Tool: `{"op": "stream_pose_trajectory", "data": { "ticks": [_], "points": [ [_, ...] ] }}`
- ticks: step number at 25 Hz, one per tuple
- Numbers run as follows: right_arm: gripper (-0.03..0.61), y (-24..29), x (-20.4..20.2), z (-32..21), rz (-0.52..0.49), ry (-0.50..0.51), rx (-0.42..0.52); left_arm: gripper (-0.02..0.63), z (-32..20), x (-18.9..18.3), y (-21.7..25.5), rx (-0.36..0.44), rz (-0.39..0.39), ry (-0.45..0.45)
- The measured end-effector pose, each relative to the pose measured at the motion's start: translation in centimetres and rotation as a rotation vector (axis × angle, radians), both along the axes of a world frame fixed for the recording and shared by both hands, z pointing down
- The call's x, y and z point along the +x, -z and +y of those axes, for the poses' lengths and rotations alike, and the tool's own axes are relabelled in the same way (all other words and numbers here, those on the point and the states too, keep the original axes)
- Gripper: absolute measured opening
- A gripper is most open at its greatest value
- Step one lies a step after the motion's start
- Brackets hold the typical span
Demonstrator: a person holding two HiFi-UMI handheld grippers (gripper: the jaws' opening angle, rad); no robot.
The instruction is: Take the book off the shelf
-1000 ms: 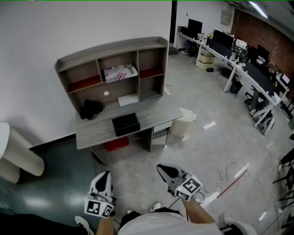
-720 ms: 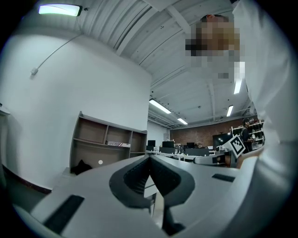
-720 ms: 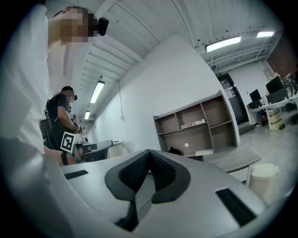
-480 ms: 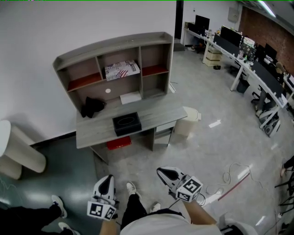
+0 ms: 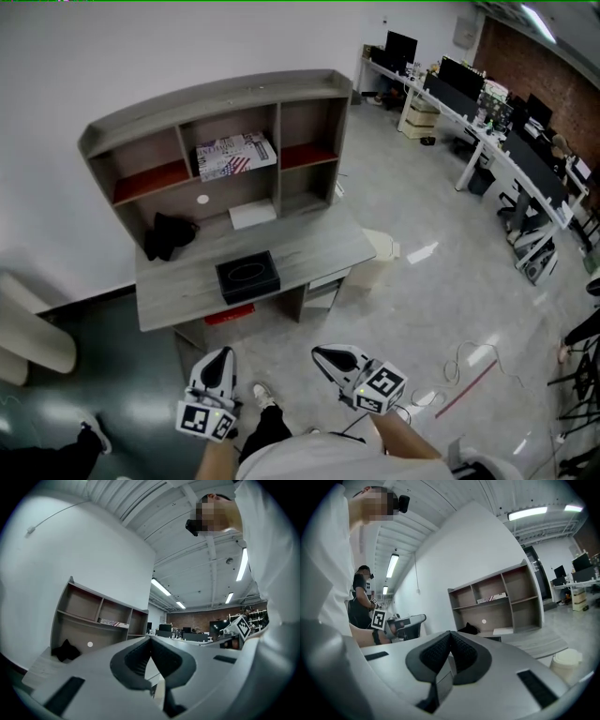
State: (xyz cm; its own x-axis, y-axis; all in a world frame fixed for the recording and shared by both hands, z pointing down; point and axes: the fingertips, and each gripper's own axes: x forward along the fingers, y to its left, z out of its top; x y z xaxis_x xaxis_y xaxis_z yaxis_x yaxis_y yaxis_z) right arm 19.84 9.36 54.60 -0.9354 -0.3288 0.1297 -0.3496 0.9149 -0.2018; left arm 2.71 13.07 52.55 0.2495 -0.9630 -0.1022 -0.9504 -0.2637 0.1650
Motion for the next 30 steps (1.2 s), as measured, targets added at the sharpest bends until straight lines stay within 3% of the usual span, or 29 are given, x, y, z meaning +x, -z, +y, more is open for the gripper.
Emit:
{"op": "stream_pose_trajectory", "data": {
  "ticks": [3, 11, 20, 30],
  "points": [
    [0.023, 0.9, -1.9, -2.7, 0.019, -0.016, 0.011, 0.017, -4.0, -1.5, 0.0, -0.008, 0.021, -0.041],
    [0.023, 2.2, -8.0, -9.7, 0.037, -0.105, 0.02, 0.017, -12.6, -7.7, 2.2, 0.08, 0.01, -0.116],
    [0.023, 1.7, -11.9, -13.6, 0.036, -0.084, -0.014, 0.017, -14.3, -9.9, -1.7, -0.006, 0.083, -0.103],
    [0.023, 1.9, -13.4, -21.2, -0.039, -0.024, -0.035, 0.017, -18.8, -11.2, 1.0, 0.028, -0.016, -0.013]
  ]
}}
